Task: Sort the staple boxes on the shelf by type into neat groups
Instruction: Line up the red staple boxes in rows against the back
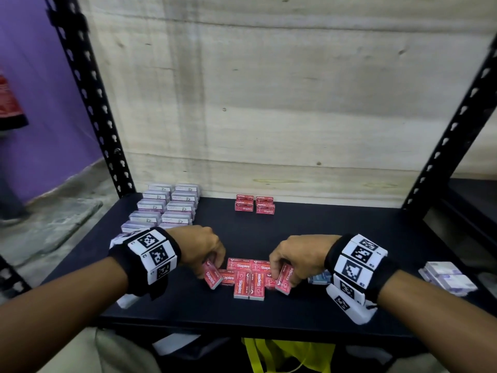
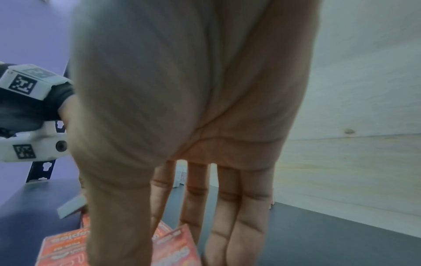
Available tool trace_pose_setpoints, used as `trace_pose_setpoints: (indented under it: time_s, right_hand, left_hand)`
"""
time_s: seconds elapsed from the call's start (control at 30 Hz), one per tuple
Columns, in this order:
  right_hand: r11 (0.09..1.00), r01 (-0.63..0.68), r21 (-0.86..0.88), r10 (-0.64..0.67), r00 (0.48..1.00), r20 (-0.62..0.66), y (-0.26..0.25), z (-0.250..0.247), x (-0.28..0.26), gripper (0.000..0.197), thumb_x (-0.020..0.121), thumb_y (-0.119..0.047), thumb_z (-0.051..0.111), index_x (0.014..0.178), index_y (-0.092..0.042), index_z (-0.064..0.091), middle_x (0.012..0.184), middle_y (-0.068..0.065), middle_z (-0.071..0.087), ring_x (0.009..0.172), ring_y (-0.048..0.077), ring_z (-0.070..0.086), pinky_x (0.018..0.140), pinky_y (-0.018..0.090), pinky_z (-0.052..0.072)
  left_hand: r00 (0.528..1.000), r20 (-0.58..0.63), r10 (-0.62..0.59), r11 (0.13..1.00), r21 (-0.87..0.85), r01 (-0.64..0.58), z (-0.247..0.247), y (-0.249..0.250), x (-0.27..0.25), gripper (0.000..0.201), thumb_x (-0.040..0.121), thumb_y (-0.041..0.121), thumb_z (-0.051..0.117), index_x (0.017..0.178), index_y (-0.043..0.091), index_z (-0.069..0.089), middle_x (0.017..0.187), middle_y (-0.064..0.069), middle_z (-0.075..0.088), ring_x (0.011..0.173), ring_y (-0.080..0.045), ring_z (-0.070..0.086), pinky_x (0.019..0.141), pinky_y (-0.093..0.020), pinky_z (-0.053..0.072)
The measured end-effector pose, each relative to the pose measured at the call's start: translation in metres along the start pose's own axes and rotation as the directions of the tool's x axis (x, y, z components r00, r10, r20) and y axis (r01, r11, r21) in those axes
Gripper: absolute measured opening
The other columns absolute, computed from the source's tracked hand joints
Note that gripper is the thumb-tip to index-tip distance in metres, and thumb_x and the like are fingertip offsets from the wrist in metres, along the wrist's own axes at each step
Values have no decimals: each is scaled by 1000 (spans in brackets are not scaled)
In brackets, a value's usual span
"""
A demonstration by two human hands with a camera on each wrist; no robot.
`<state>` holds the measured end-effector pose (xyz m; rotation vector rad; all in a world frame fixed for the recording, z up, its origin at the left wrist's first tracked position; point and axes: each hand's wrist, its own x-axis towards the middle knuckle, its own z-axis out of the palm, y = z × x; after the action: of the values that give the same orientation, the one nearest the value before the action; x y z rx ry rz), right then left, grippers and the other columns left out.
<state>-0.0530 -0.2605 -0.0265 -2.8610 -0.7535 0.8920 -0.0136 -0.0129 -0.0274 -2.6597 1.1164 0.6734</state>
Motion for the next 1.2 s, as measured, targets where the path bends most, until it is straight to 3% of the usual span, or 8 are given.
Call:
trace_pose_setpoints:
  time_s: [0.17, 0.23, 0.37, 0.47, 0.67, 0.9, 1.07, 1.2]
  right_hand:
    - [1000, -19, -1, 19, 999, 46, 1, -5, -1, 29, 89, -22, 72, 117, -31, 71, 116, -12, 67, 98, 7, 60, 87, 22, 47]
    - [999, -20, 25, 18, 998, 56, 4, -8, -1, 27, 88, -21, 73, 113, -31, 72, 104, -14, 68, 88, 3, 60, 83, 22, 47]
    - [983, -16, 180, 10, 999, 34, 12, -21, 2, 22, 86, -17, 73, 106, -26, 71, 96, -6, 73, 71, -2, 60, 66, 15, 42]
    - [970, -26, 242, 42, 997, -61, 21, -33, 10, 19, 86, -18, 74, 103, -25, 68, 91, -8, 72, 70, -2, 61, 66, 16, 42]
    - [964, -199, 177, 231, 956, -184, 39, -40, 50, 23, 86, -14, 68, 106, -25, 65, 96, -10, 62, 93, 12, 59, 79, 23, 45]
    - [942, -304, 139, 332, 904, -270, 43, -43, 90, 25, 91, -12, 59, 115, -11, 65, 119, 9, 64, 106, 29, 63, 93, 38, 53]
    - [921, -353, 164, 386, 882, -270, 44, -48, 99, 32, 93, -19, 62, 123, -9, 57, 123, 11, 60, 108, 29, 61, 92, 37, 53]
    - [891, -416, 182, 448, 872, -196, 49, -48, 98, 55, 88, -29, 70, 133, -8, 46, 125, 10, 59, 110, 28, 60, 90, 35, 53]
  left_hand:
    - [998, 53, -43, 993, -111, 49, -1, -6, 0, 25, 79, 24, 79, 102, 24, 70, 96, 5, 70, 76, -6, 58, 74, -25, 50]
    - [998, 42, -55, 984, -166, 62, -3, -9, 1, 22, 78, 24, 79, 98, 24, 70, 89, 7, 69, 73, -5, 59, 72, -24, 51]
    - [996, -7, -83, 956, -283, 78, -16, -17, 9, 18, 79, 24, 78, 95, 22, 70, 75, 13, 65, 51, 8, 53, 51, -9, 43]
    - [985, -110, -130, 953, -287, 93, -28, -23, 23, 14, 83, 26, 74, 94, 27, 65, 76, 16, 63, 62, 4, 54, 61, -13, 43]
    - [936, -234, -263, 935, -302, 187, -33, -25, 71, 16, 88, 31, 68, 96, 26, 54, 93, 6, 61, 88, -18, 60, 83, -34, 52]
    - [876, -226, -426, 885, -303, 352, -23, -29, 112, 21, 90, 38, 62, 103, 27, 49, 109, -3, 60, 95, -27, 58, 76, -31, 46]
    - [853, -224, -471, 865, -308, 397, -23, -29, 119, 27, 92, 39, 59, 113, 26, 48, 114, -6, 58, 104, -31, 57, 76, -35, 47]
    - [859, -202, -470, 861, -319, 396, -23, -32, 116, 29, 90, 35, 63, 114, 26, 49, 113, -5, 59, 102, -28, 56, 81, -36, 50]
